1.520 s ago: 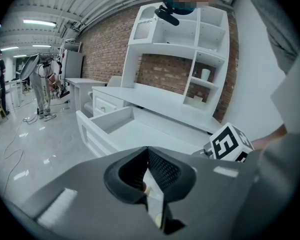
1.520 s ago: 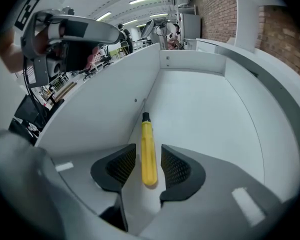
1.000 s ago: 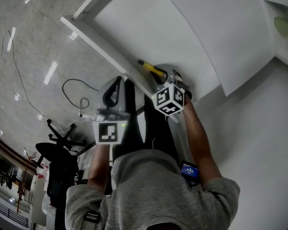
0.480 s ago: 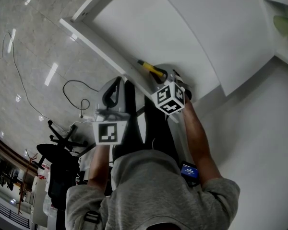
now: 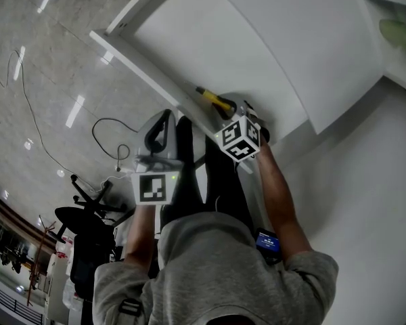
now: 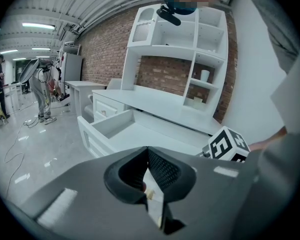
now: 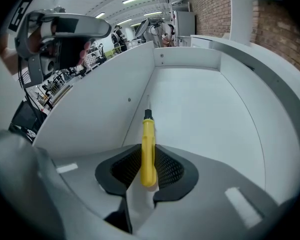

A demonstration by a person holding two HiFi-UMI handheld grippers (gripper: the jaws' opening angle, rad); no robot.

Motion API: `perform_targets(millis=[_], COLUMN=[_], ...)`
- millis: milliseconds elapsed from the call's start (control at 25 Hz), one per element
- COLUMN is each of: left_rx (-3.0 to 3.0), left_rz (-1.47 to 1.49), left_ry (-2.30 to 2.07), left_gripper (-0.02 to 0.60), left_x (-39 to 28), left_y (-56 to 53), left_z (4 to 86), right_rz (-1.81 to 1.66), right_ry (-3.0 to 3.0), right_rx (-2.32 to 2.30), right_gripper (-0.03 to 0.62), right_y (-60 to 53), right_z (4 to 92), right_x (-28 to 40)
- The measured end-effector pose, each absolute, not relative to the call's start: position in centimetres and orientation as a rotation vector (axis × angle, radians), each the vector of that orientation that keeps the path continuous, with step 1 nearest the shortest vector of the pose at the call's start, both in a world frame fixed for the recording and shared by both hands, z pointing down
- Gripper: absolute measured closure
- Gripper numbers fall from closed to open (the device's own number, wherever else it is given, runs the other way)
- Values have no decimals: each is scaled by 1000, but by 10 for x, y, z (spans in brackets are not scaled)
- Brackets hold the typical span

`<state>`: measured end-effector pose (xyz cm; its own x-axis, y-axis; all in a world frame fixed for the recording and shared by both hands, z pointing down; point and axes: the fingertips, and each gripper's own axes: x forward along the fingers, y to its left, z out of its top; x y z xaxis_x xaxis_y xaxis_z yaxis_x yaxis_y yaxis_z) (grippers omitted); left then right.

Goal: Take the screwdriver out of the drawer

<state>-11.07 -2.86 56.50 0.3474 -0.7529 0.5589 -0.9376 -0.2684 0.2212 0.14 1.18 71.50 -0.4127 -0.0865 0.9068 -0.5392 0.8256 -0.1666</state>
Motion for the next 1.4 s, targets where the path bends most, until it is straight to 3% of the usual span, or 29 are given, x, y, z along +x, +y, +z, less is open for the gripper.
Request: perform_targets(millis=[720,1400], left_rx=[2237,2494], left_rz=[421,337], left_ry=[-1500,-1467], left_gripper=[569,569], left_x=[-108,-70], left_y=[-42,-61], left_z=[506,381], right_rz=[523,453], right_ry=[-2046,-2145], right_rx=[721,1224], right_gripper=[510,510], right_y=[-20,-61], right_z=[640,467], right_x=[9,62])
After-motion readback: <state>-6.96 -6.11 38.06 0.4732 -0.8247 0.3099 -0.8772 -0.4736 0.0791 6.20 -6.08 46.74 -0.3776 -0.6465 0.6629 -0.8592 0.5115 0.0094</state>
